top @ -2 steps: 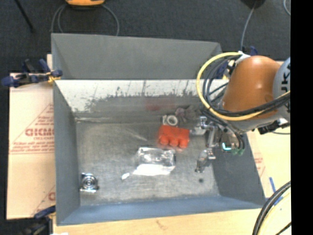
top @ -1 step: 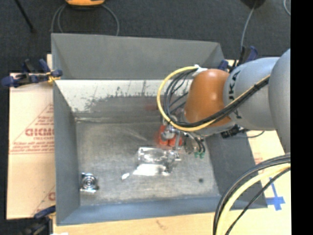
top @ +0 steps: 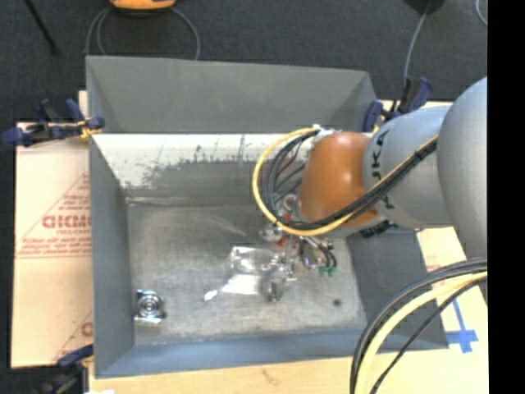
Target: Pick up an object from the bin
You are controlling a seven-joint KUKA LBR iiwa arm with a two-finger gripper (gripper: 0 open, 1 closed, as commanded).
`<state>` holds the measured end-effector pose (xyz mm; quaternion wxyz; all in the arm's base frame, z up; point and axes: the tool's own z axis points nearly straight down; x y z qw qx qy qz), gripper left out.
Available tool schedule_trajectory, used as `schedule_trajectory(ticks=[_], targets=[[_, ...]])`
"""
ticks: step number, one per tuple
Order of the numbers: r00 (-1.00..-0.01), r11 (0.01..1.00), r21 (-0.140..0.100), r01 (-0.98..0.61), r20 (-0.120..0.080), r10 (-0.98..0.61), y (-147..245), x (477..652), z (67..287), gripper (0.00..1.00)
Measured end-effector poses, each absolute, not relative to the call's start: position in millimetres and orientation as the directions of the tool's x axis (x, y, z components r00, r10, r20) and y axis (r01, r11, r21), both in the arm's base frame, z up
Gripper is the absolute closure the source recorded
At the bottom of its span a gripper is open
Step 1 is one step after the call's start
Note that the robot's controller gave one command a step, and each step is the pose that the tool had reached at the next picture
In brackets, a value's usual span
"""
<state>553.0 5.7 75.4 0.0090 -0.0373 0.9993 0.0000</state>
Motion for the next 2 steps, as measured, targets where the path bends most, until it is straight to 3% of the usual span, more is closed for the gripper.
schedule_trajectory(ticks=[1, 2], targets=[[-0.997, 0.997, -0.002, -0.074, -0.02, -0.074, 5.0, 553.5, 76.6, 1.0], [-0.97, 0.97, -0.004, -0.245, -0.008, -0.245, -27.3, 560.2, 238.1, 1.0]])
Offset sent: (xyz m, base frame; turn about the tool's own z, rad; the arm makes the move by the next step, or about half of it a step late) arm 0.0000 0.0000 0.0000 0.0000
